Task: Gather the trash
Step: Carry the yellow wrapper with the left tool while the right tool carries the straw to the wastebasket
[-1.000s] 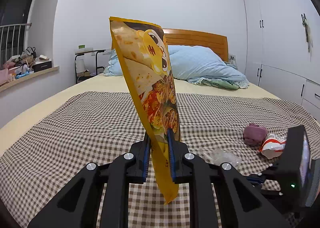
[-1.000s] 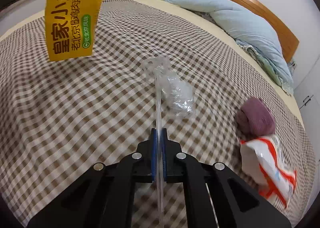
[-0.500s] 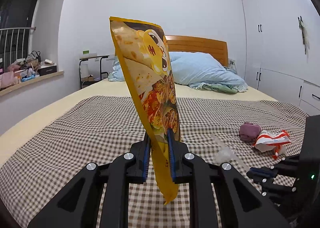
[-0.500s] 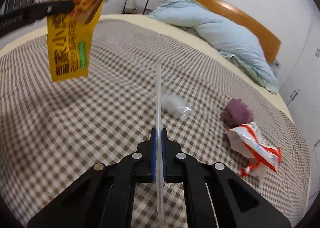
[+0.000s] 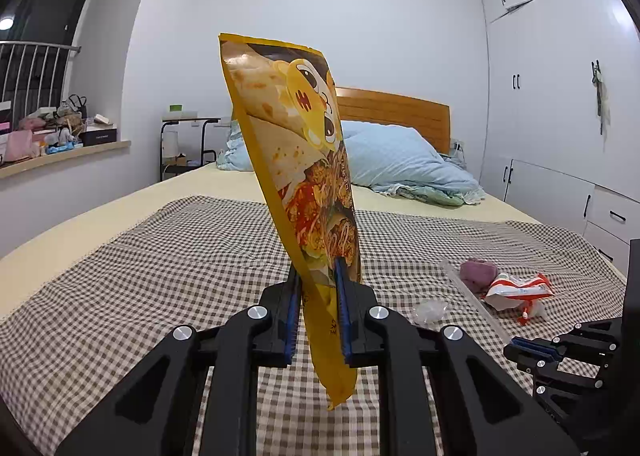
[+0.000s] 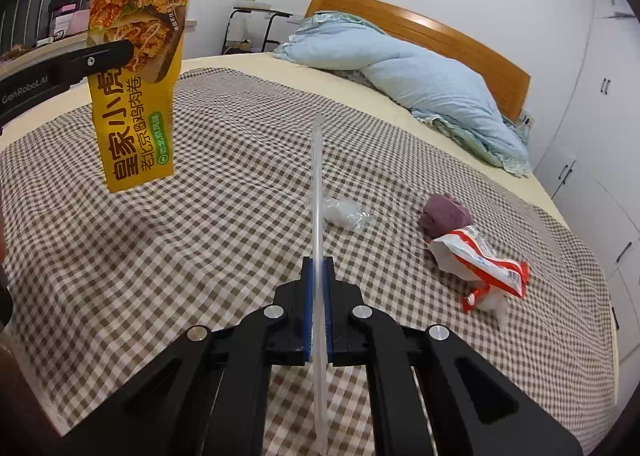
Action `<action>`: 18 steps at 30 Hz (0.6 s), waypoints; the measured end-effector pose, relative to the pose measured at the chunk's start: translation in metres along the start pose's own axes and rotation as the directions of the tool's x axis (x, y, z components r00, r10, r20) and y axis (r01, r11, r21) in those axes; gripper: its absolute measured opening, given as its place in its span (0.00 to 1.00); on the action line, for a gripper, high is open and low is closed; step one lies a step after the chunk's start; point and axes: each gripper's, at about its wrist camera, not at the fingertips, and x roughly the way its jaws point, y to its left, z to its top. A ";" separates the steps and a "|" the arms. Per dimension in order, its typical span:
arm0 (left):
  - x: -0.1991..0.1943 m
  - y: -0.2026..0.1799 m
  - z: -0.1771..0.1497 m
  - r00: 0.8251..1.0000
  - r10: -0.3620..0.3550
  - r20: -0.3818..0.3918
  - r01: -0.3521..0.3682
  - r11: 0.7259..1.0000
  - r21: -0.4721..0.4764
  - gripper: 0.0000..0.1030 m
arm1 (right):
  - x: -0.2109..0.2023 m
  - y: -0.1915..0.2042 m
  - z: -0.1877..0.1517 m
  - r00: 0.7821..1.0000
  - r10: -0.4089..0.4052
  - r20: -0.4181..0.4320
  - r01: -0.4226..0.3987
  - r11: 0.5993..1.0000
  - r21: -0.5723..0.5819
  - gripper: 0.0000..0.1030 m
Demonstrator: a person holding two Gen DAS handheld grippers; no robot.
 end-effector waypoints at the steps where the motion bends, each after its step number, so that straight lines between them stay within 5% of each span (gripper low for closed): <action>1: -0.003 0.000 0.000 1.000 -0.003 0.003 0.003 1.000 0.002 0.13 | -0.004 0.001 -0.002 1.000 -0.003 0.004 0.003 1.000 0.005 0.05; 18: -0.047 -0.003 -0.017 0.999 -0.024 0.022 0.022 0.997 0.072 0.13 | -0.061 0.010 -0.019 0.996 -0.078 0.051 0.075 0.994 0.075 0.05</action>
